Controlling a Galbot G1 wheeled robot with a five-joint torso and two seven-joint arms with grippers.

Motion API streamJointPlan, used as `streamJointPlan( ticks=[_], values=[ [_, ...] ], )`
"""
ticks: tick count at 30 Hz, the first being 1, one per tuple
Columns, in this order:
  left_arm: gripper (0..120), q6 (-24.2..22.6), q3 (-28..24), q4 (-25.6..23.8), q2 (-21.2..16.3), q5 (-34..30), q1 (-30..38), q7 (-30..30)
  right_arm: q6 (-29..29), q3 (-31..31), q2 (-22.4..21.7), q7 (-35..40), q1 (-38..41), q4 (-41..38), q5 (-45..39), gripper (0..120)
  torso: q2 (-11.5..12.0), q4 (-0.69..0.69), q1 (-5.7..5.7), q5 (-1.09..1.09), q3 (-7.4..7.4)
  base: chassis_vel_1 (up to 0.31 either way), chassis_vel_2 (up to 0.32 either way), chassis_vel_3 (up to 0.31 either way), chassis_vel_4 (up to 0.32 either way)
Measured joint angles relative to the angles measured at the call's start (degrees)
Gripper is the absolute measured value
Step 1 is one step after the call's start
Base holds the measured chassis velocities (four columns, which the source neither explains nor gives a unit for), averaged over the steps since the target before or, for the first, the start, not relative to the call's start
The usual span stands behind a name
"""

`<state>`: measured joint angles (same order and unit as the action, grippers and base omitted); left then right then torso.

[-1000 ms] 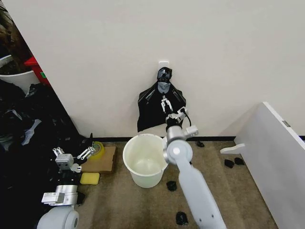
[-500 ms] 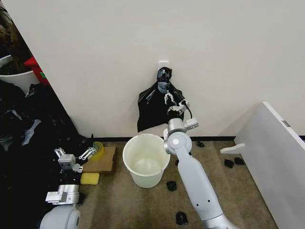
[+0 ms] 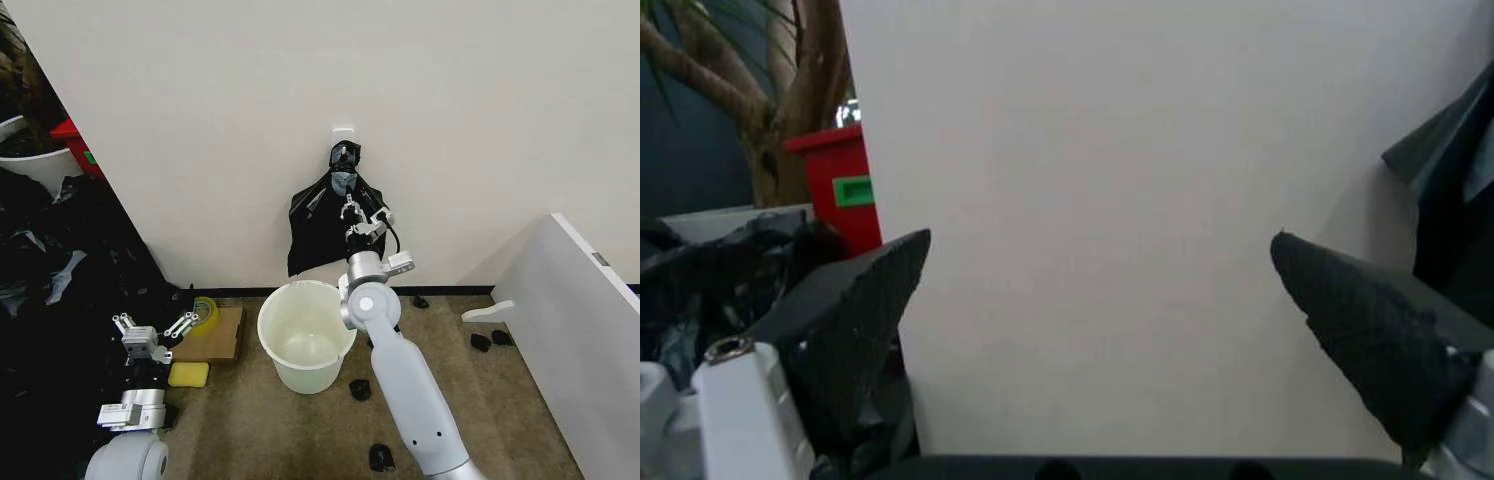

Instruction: Place the garbage bag over the trash bin.

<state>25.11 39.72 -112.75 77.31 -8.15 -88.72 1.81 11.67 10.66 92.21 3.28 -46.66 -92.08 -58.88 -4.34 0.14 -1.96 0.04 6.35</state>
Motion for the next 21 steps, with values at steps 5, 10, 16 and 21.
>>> streamJointPlan(
  ticks=[5,10,16,21],
  values=[
    [100,0.04,-0.07,0.17,0.05,0.18,0.03,0.2,0.11,-0.19,-0.01,-0.23,-0.6,-0.03,1.3,0,0.0,0.0,0.0,0.0,0.0,0.0,0.0,0.0,0.0],
    [100,0.04,-0.16,0.42,0.27,0.78,-0.02,0.58,0.14,-0.18,-0.04,1.09,-0.66,0.46,1.37,5,0.0,0.0,0.0,0.0,0.0,0.0,0.0,0.0,0.0],
    [100,0.05,-0.18,0.43,0.68,1.66,-0.41,0.92,0.14,-0.27,-0.06,1.99,0.37,1.5,-0.34,23,0.0,0.0,0.0,0.0,0.0,0.0,0.0,0.0,0.0],
    [100,0.06,-0.08,0.23,1.03,2.35,-0.95,1.21,0.21,-0.19,-0.06,2.04,2.06,3.06,-1.53,39,0.0,0.0,0.0,0.0,0.0,0.0,0.0,0.0,0.0]
  ],
)
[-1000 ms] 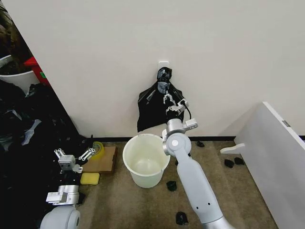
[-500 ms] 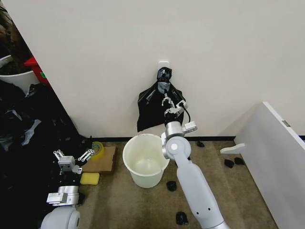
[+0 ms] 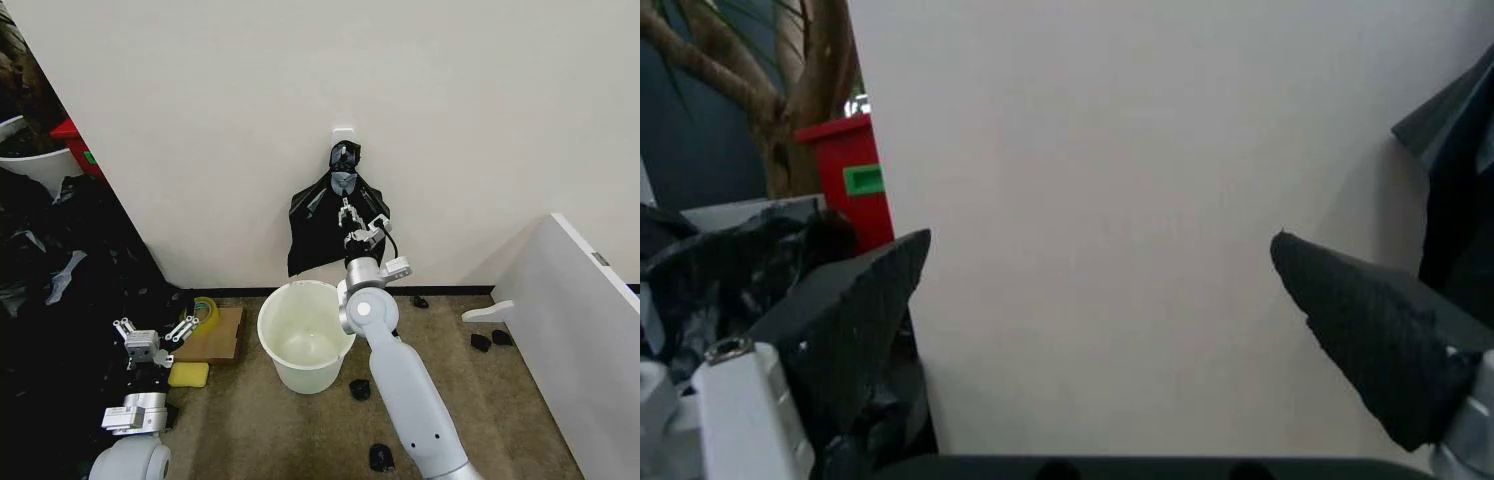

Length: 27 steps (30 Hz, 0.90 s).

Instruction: Place the garbage bag over the trash bin.

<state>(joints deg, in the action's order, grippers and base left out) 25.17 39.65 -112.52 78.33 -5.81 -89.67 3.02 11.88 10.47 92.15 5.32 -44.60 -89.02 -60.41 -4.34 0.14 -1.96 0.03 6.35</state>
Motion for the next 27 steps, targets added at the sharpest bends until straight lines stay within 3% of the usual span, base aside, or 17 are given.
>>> streamJointPlan(
  ticks=[3,6,22,27],
  values=[
    [100,0.13,0.13,-0.15,0.23,0.69,-0.57,0.38,0.46,-0.09,0.0,-0.98,0.79,0.4,-0.79,55,0.0,0.0,0.0,0.0,0.0,0.0,0.0,0.0,0.0],
    [100,0.16,0.21,-0.27,0.3,0.98,-0.84,0.58,0.62,-0.23,0.0,-1.54,0.94,0.4,-1.02,60,0.0,0.0,0.0,0.0,0.0,0.0,0.0,0.0,0.0],
    [100,0.2,0.35,-0.87,-0.3,1.16,-1.19,0.99,1.03,-0.73,-0.01,-3.32,1.12,0.75,0.11,1,0.0,0.0,0.0,0.0,0.0,0.0,0.0,0.0,0.0],
    [100,0.21,0.3,-0.48,-0.37,1.1,-0.9,1.07,1.31,-0.89,-0.01,-3.42,0.78,0.67,0.72,0,0.0,0.0,0.0,0.0,0.0,0.0,0.0,0.0,0.0]
  ],
)
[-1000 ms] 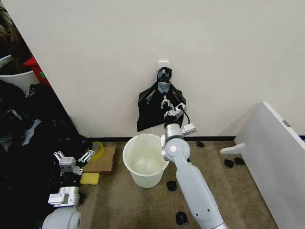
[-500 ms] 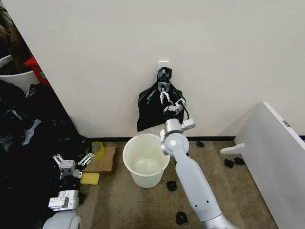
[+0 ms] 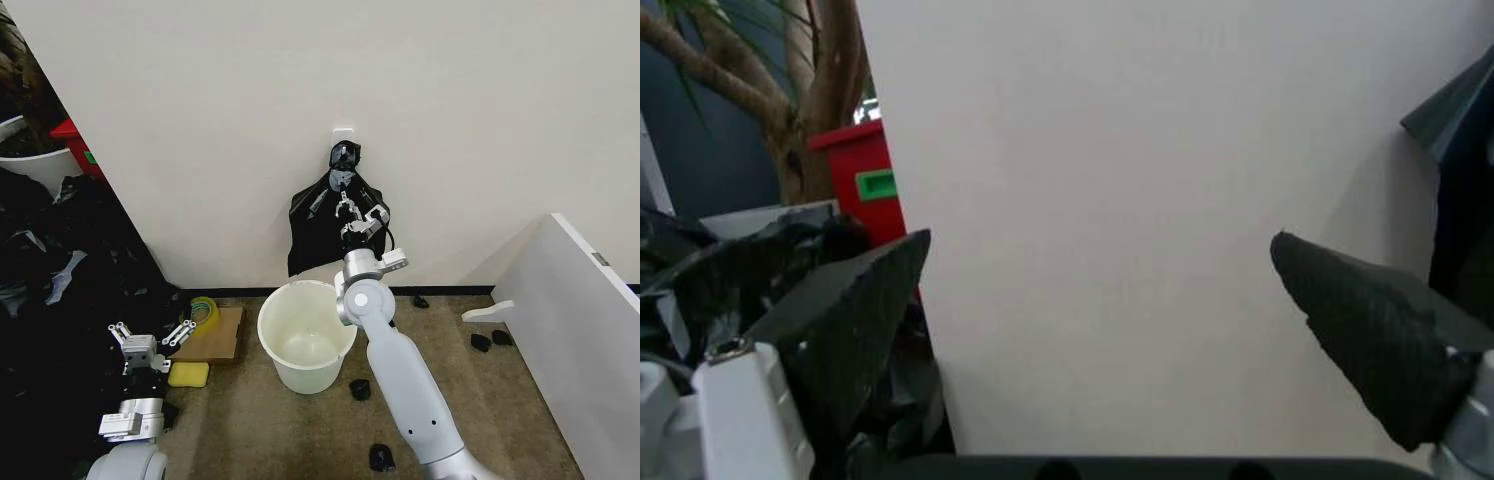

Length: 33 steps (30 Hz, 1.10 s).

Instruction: Place the garbage bag over the trash bin.

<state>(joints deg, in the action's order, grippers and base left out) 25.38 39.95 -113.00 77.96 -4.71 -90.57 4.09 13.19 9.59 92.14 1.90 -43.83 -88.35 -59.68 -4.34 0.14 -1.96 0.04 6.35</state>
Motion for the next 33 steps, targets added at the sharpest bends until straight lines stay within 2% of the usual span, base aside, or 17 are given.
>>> streamJointPlan(
  ticks=[5,7,8,12,18,21,25,26,29,30,33],
  values=[
    [100,0.09,0.06,0.28,-0.18,-0.13,0.35,0.21,0.75,-2.5,-0.41,-0.1,-3.89,-3.41,1.34,0,0.0,-0.01,0.0,-0.01,0.0,0.0,0.0,0.0,0.0],
    [100,0.25,0.27,0.36,-0.25,-0.19,0.35,0.32,1.31,-4.59,-3.23,-0.11,-7.04,-6.23,2.66,0,0.0,-0.03,0.0,0.0,0.0,0.0,0.0,0.0,0.0],
    [100,0.25,0.27,0.36,-0.25,-0.19,0.35,0.32,1.31,-4.59,-3.23,-0.11,-7.04,-6.23,2.66,0,0.0,-0.03,0.0,0.0,0.0,0.0,0.0,0.0,0.0],
    [100,0.76,0.3,0.91,-0.32,-0.23,0.39,0.45,2.77,-7.66,-11.04,-0.2,-14.53,-11.72,6.88,0,0.0,0.02,0.0,-0.01,0.0,0.0,0.0,0.0,0.0],
    [100,0.88,-0.29,1.21,-0.14,-0.08,0.6,0.45,3.79,-7.88,-15.23,-0.94,-20.53,-15.62,12.3,0,-0.01,0.0,0.0,-0.01,-0.01,0.0,0.0,0.0,0.0],
    [100,0.89,-0.56,1.2,0.01,0.14,0.67,0.42,5.38,-7.76,-17.5,-3.75,-24.18,-15.86,16.92,0,-0.01,0.01,0.0,-0.02,-0.01,0.0,0.0,0.0,0.0],
    [100,0.89,-0.63,0.59,0.1,0.43,0.28,0.35,10.64,-7.1,-21.17,-14.23,-29.34,-13.82,23.31,0,-0.01,0.0,0.01,-0.02,-0.01,0.0,0.0,0.0,0.0],
    [100,0.89,-0.63,0.59,0.1,0.43,0.28,0.35,10.64,-7.1,-21.17,-14.23,-29.34,-13.82,23.31,0,-0.01,0.0,0.01,-0.02,-0.01,0.0,0.0,0.0,0.0],
    [100,0.89,-0.51,0.28,0.12,0.55,-0.09,0.34,14.5,-5.34,-22.68,-25.79,-31.69,-11.42,26.26,0,-0.01,0.0,0.0,-0.02,-0.01,0.0,0.0,0.0,0.0],
    [100,0.89,-0.51,0.28,0.12,0.55,-0.09,0.34,14.5,-5.34,-22.68,-25.79,-31.69,-11.42,26.26,0,-0.01,0.0,0.0,-0.02,-0.01,0.0,0.0,0.0,0.0],
    [100,0.94,-0.42,-0.08,0.23,0.77,-0.51,0.34,17.22,-2.29,-23.12,-39.25,-32.6,-8.07,28.62,0,-0.01,0.0,0.01,-0.02,-0.01,0.0,0.0,0.0,0.0]
  ],
)
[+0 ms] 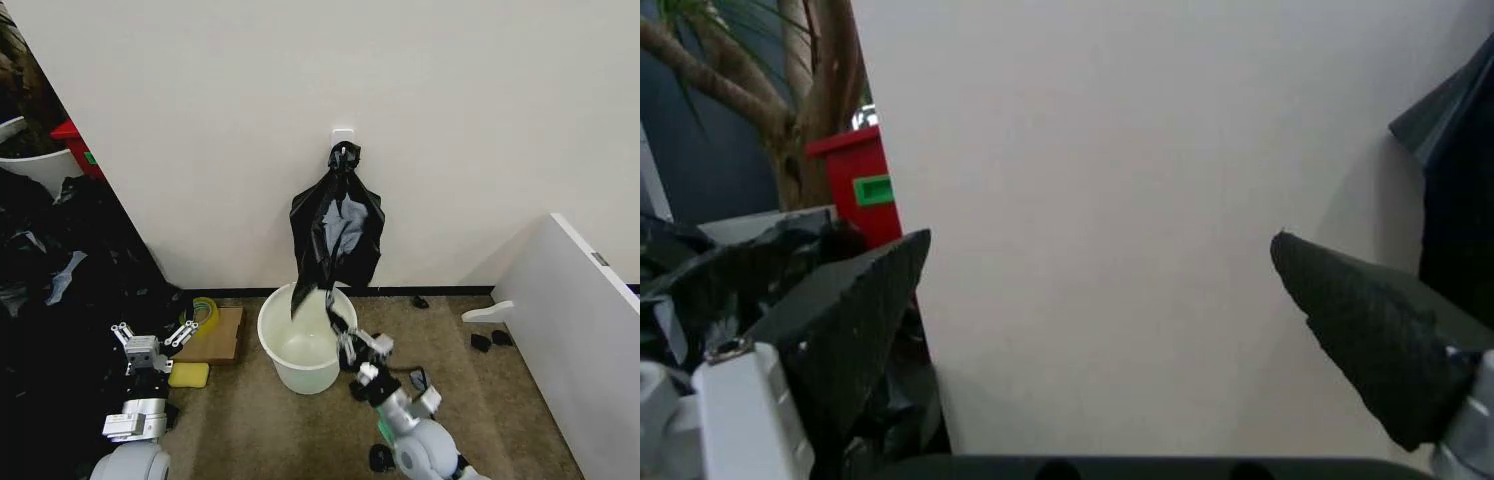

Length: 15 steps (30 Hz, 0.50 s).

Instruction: Place the garbage bag over the trash bin.

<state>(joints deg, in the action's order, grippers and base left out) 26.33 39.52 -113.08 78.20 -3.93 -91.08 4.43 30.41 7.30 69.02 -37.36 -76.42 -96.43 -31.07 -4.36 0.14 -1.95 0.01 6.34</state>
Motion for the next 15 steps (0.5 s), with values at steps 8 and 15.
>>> streamJointPlan(
  ticks=[8,15],
  values=[
    [100,0.06,0.21,-0.38,0.21,0.34,-0.59,0.0,2.29,4.81,0.2,-12.13,0.91,5.38,4.44,0,0.0,0.0,0.0,0.01,0.0,0.0,0.0,0.0,0.0],
    [100,0.11,0.34,-0.46,0.3,0.52,-0.95,0.02,3.76,5.8,0.19,-11.57,2.05,6.12,5.56,1,0.0,0.0,-0.01,0.01,0.01,0.0,0.0,0.0,0.0]
  ],
)
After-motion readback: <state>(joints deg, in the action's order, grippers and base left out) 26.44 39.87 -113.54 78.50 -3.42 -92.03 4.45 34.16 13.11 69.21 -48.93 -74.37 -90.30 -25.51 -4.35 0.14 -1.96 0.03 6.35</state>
